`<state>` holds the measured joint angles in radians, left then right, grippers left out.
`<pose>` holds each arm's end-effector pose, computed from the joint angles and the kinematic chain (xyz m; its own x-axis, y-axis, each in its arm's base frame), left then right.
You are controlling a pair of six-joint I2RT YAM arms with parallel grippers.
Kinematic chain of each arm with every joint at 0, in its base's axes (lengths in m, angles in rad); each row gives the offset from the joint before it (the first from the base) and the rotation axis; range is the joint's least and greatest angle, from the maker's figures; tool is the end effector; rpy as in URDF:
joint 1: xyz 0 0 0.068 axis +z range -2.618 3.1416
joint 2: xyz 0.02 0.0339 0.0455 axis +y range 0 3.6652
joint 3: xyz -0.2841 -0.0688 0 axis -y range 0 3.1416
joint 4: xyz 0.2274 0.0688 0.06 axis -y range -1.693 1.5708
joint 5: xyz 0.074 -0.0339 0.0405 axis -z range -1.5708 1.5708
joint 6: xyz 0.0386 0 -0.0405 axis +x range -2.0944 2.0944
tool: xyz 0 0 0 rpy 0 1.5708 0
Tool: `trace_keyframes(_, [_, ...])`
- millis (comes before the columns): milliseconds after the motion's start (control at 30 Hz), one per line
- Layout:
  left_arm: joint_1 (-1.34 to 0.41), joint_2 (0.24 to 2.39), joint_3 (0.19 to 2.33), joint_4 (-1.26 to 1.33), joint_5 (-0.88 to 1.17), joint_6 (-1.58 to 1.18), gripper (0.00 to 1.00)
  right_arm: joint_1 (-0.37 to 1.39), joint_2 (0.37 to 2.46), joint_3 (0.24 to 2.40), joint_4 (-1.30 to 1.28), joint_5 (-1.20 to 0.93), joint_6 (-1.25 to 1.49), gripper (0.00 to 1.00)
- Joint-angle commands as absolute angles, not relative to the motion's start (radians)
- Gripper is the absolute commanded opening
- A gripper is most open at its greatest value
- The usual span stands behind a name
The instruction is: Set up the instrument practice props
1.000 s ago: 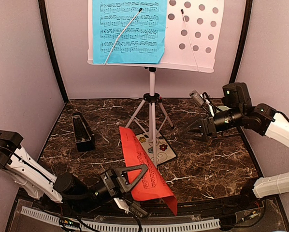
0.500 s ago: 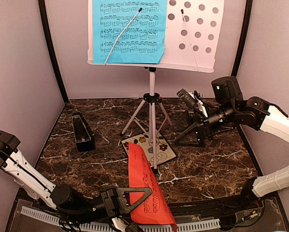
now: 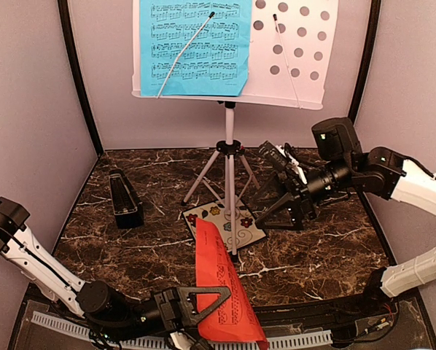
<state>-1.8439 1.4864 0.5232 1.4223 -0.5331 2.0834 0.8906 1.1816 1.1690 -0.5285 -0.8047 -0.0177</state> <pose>-0.0543 -0.2665 0.2917 0.8884 0.3892 0.2434 -0.3628 0.2706 0.8917 0.1210 0.1937 0.3816 -0.3075 -0.3996 -0.8636 -0.9331 -0.0512 0.3559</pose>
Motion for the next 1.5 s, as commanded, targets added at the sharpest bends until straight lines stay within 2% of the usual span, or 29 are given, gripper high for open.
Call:
trace_keyframes(0, [-1.821,1.446,0.586,1.304,-0.648,1.98,0.0,0.902,1.15,1.165,-0.448,-0.629,0.084,0.86])
trace_keyframes(133, [-1.745,1.419,0.7,1.005,-0.79,1.744,0.0,0.899,1.118,1.108,-0.393,-0.45,0.266,0.86])
trace_keyframes(233, [-1.696,1.398,0.744,0.91,-0.865,1.643,0.0,0.878,1.079,1.102,-0.382,-0.371,0.388,0.88])
trace_keyframes(533, [-1.555,1.254,0.833,0.812,-1.133,1.498,0.0,0.708,0.968,1.043,-0.272,-0.423,0.692,0.92])
trace_keyframes(667, [-1.519,1.195,0.835,0.895,-1.231,1.601,0.0,0.701,0.992,1.058,-0.258,-0.493,0.776,0.92])
trace_keyframes(833, [-1.494,1.189,0.832,0.955,-1.327,1.668,0.0,0.731,1.056,1.018,-0.087,-0.643,0.981,0.92])
trace_keyframes(933, [-1.476,1.209,0.82,1.071,-1.367,1.738,0.0,0.786,1.095,1.05,-0.086,-0.642,1.013,0.94])
trace_keyframes(1133, [-1.472,1.275,0.83,1.285,-1.416,1.891,0.0,0.874,1.196,1.054,0.084,-0.692,1.156,0.95])
trace_keyframes(1300, [-1.46,1.372,0.84,1.732,-1.431,2.237,0.0,0.915,1.234,1.057,0.15,-0.667,1.264,1.0])
trace_keyframes(1467, [-1.461,1.428,0.832,1.74,-1.419,2.229,0.0,0.929,1.304,1.051,0.263,-0.631,1.369,1.0])
